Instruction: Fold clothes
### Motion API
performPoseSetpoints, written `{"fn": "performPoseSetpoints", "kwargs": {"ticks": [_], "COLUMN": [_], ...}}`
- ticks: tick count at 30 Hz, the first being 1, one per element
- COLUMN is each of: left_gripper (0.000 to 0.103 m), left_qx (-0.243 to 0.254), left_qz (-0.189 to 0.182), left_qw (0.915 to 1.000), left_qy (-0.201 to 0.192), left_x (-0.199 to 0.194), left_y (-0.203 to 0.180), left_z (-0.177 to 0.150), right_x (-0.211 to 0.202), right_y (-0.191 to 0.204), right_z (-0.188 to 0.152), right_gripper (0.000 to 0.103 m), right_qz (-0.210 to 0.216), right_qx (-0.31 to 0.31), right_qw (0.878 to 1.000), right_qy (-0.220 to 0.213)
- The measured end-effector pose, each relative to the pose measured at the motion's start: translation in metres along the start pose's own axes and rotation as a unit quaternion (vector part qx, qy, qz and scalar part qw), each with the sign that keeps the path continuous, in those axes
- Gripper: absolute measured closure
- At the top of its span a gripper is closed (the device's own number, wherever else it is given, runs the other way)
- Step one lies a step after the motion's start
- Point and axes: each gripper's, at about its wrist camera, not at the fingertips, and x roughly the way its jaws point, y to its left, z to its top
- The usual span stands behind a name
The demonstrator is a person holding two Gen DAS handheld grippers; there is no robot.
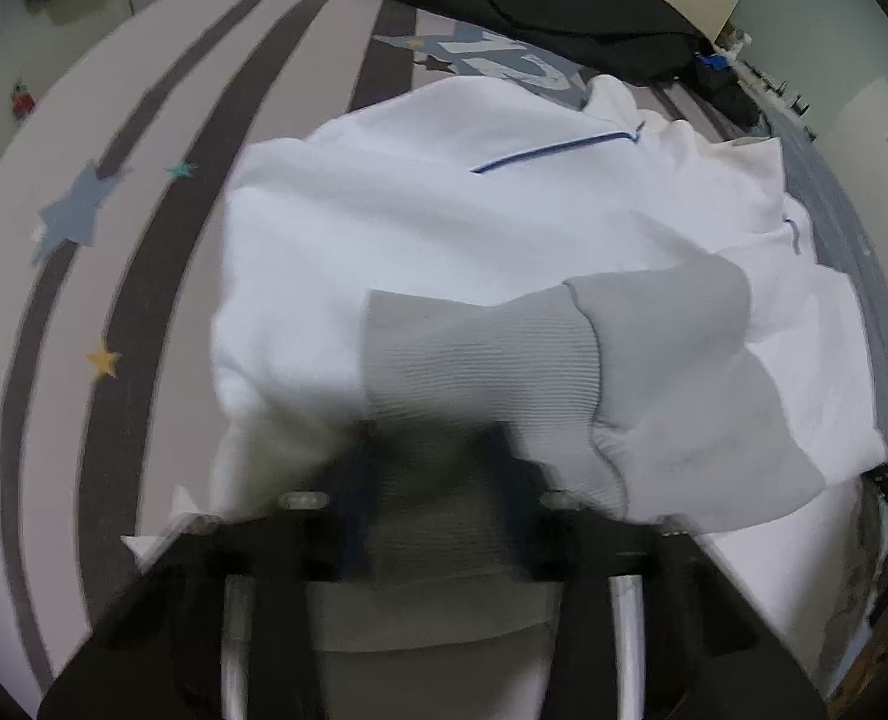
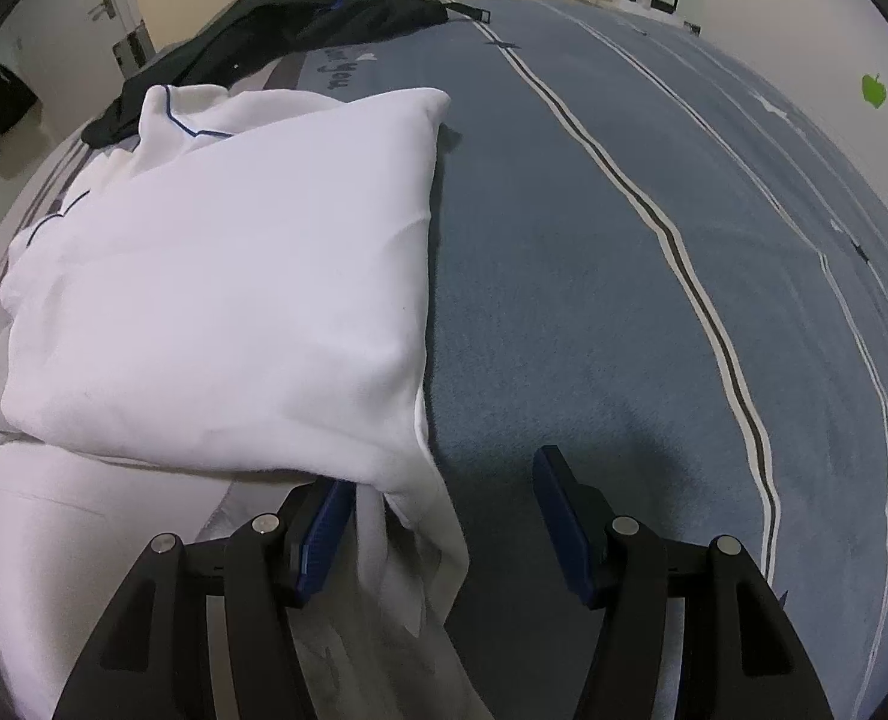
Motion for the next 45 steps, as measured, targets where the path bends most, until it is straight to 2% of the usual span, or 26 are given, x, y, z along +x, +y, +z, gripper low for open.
{"fn": "performPoseSetpoints", "kwargs": {"ticks": [2, 8, 12, 13, 15, 17, 20, 23, 27, 30, 32, 37, 40, 42, 45], "left_gripper": [0.095, 0.095, 0.09, 0.087, 0.074, 0.054, 0.045, 0.036, 0.032, 0.032, 0.032, 0.032, 0.032, 0.032, 0.032], "left_qx": [0.007, 0.0, -0.001, 0.002, 0.007, 0.001, -0.009, -0.016, -0.024, -0.029, -0.022, 0.0, -0.004, -0.001, 0.015], "left_qz": [-0.011, -0.006, -0.005, -0.004, -0.002, -0.013, -0.021, -0.026, -0.019, 0.001, 0.007, -0.001, -0.014, -0.007, 0.024], "left_qw": [0.9999, 0.9993, 0.9999, 0.9998, 0.9995, 0.9994, 0.9994, 0.9995, 0.9989, 0.9978, 0.9976, 0.9971, 0.9974, 0.9979, 0.999], "left_qy": [-0.006, -0.036, 0.015, 0.021, 0.03, 0.033, 0.027, 0.002, -0.035, -0.061, -0.066, -0.076, -0.071, -0.065, -0.035], "left_x": [-0.008, -0.047, -0.023, -0.02, -0.014, -0.015, -0.025, -0.044, -0.067, -0.071, -0.065, -0.048, -0.034, -0.02, 0.006], "left_y": [0.002, 0.024, 0.033, 0.03, 0.025, 0.025, 0.023, 0.025, 0.028, 0.033, 0.03, 0.014, 0.005, 0.001, 0.0], "left_z": [-0.001, 0.0, 0.0, 0.0, -0.001, -0.003, -0.008, -0.014, -0.013, -0.006, 0.005, 0.032, 0.043, 0.049, 0.047], "right_x": [0.001, -0.001, 0.0, 0.001, 0.002, 0.001, -0.006, -0.022, -0.048, -0.058, -0.057, -0.026, -0.002, 0.013, 0.046], "right_y": [0.0, -0.002, -0.002, -0.002, -0.004, -0.005, -0.005, -0.004, -0.002, -0.002, -0.005, 0.014, 0.045, 0.067, 0.08], "right_z": [0.0, -0.002, -0.005, -0.005, -0.005, -0.004, -0.005, -0.007, -0.005, 0.009, 0.027, 0.085, 0.115, 0.131, 0.15], "right_gripper": [0.047, 0.047, 0.047, 0.047, 0.047, 0.047, 0.047, 0.047, 0.047, 0.047, 0.047, 0.047, 0.047, 0.047, 0.047], "right_qz": [-0.002, -0.003, -0.006, -0.006, -0.002, 0.002, 0.01, 0.015, 0.024, 0.01, 0.0, 0.003, 0.024, 0.028, -0.002], "right_qx": [0.0, 0.006, 0.008, 0.012, 0.021, 0.021, 0.012, -0.008, -0.038, -0.039, -0.019, -0.005, -0.023, -0.048, -0.057], "right_qw": [1.0, 1.0, 1.0, 1.0, 1.0, 1.0, 1.0, 1.0, 0.999, 0.999, 0.999, 0.998, 0.997, 0.995, 0.996], "right_qy": [0.001, -0.003, 0.0, 0.001, 0.004, 0.005, 0.009, 0.004, -0.01, -0.029, -0.042, -0.063, -0.072, -0.083, -0.072]}}
